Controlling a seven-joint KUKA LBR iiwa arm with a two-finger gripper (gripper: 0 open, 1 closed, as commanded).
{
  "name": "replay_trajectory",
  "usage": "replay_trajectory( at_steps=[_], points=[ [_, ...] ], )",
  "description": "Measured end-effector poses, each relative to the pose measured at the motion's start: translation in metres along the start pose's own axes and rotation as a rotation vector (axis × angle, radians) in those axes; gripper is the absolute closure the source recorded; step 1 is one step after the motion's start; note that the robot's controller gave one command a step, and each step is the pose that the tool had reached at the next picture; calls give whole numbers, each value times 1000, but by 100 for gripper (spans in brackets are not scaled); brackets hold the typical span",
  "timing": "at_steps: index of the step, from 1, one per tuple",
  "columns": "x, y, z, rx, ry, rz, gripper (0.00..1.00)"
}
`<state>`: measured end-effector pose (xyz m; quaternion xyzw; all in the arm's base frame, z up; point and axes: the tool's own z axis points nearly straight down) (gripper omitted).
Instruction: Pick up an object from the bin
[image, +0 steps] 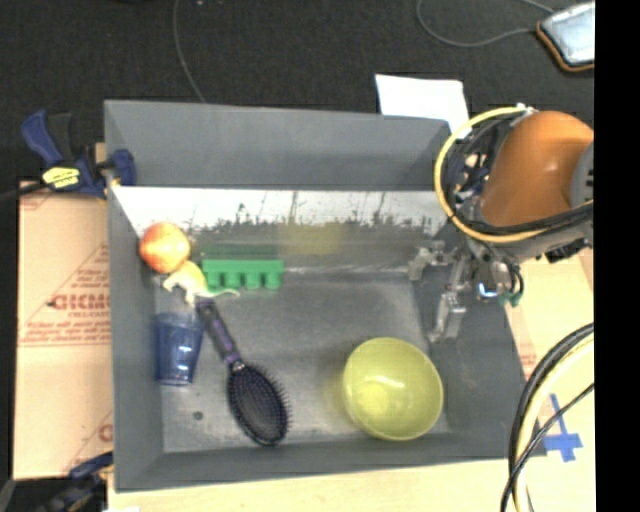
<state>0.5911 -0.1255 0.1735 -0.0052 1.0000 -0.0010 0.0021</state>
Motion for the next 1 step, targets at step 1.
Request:
replay_trajectory(
  at_steps=[1],
  points=[
    [0,0,0,0,0,0,0]
  ],
)
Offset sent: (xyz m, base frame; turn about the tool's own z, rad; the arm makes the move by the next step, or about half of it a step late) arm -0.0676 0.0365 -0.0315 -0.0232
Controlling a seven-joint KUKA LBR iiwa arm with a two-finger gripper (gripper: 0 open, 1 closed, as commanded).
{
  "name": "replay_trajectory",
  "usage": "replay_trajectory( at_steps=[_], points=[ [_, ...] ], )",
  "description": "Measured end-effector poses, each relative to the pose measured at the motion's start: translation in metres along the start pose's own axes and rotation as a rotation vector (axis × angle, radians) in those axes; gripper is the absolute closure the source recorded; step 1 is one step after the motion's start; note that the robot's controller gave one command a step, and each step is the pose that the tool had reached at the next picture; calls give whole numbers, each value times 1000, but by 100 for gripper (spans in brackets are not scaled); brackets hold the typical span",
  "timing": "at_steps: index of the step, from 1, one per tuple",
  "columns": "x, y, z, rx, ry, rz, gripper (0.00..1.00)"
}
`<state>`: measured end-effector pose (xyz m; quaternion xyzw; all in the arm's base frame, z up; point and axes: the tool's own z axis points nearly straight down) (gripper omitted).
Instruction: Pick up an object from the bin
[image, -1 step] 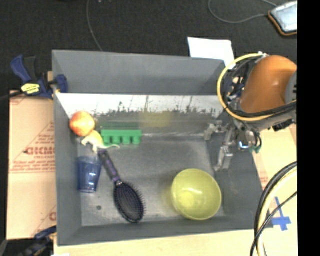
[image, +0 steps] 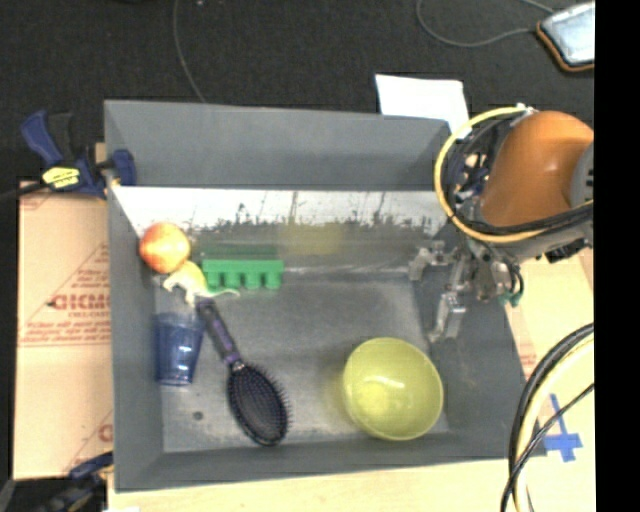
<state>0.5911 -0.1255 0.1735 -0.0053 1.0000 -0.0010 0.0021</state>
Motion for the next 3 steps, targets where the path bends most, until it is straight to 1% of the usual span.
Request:
replay_trajectory(
  at_steps=[1,2,3],
  points=[
    [67,37,32,0,-1,-26,0],
    [70,24,64,5,-13,-23,0],
    [104,26,76,8,-34,-100,0]
  ],
)
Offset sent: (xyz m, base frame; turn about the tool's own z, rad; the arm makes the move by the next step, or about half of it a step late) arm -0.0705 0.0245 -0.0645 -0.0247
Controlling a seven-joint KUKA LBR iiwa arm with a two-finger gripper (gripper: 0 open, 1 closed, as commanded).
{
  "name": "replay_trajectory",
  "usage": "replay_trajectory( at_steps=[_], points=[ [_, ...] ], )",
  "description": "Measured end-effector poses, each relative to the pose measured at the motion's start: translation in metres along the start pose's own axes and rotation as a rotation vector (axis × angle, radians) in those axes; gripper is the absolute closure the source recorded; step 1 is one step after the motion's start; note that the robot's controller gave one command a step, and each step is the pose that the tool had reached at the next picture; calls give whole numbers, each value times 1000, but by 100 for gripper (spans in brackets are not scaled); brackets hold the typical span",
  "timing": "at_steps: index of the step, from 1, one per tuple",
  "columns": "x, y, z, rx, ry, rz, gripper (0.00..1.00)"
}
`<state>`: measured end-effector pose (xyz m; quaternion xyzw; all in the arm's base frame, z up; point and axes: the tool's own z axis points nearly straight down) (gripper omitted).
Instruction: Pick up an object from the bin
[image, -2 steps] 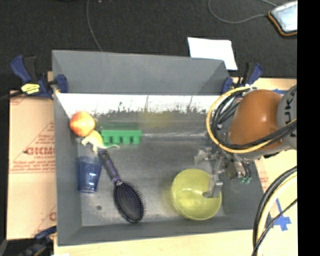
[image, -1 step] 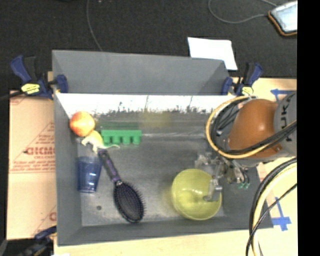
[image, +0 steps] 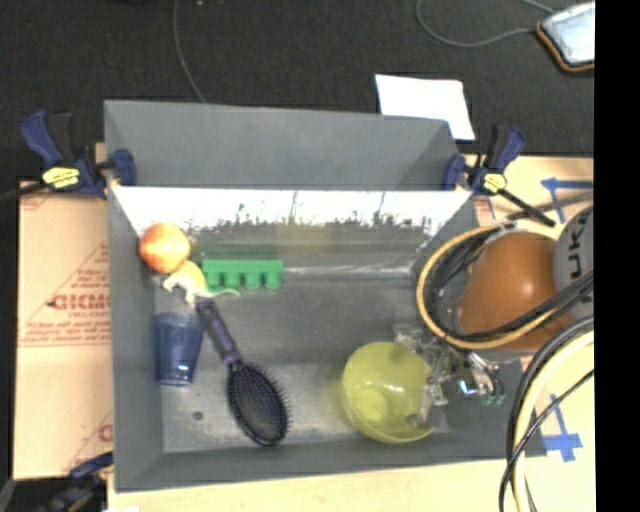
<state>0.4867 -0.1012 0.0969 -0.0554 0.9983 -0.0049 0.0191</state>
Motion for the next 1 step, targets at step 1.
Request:
replay_trajectory(
  at_steps=[1],
  points=[
    [-8,14,25,-1,12,144,0]
  ],
)
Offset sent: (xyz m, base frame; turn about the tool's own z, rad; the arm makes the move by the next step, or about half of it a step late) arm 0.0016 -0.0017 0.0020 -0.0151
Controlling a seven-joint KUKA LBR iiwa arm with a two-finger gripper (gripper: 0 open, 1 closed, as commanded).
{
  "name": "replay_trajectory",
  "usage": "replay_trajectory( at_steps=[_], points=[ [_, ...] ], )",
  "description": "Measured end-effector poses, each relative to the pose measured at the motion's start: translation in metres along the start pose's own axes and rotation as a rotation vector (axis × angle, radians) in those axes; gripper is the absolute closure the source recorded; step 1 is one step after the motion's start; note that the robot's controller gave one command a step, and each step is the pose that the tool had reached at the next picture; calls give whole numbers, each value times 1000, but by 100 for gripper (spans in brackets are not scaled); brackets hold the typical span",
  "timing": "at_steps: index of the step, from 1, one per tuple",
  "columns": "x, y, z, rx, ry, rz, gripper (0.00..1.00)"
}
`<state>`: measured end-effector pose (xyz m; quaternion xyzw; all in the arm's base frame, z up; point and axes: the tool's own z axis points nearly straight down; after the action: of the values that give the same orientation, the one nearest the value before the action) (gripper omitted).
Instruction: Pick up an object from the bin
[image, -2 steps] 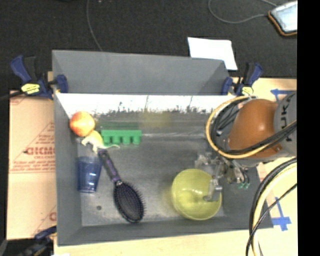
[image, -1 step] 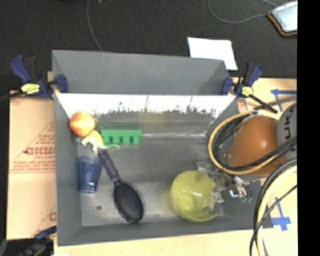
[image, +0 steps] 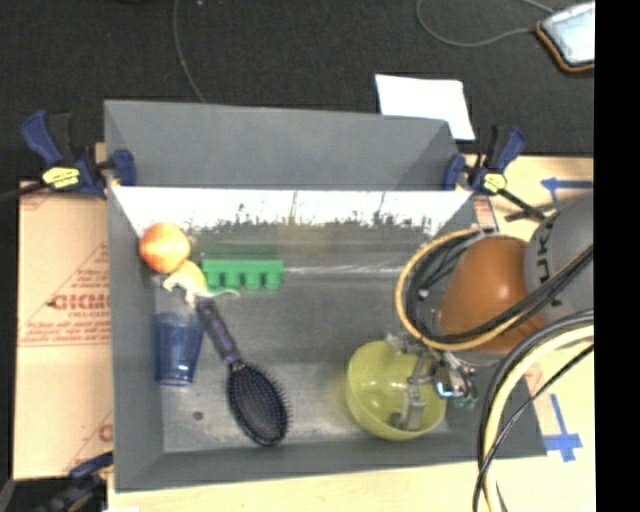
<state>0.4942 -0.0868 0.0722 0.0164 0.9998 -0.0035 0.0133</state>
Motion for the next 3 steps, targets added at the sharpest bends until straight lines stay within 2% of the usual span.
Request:
replay_trajectory(
  at_steps=[1,3],
  points=[
    [-2,-18,-30,6,-38,-155,100],
    [-3,-16,-39,7,-43,-162,100]
  ],
)
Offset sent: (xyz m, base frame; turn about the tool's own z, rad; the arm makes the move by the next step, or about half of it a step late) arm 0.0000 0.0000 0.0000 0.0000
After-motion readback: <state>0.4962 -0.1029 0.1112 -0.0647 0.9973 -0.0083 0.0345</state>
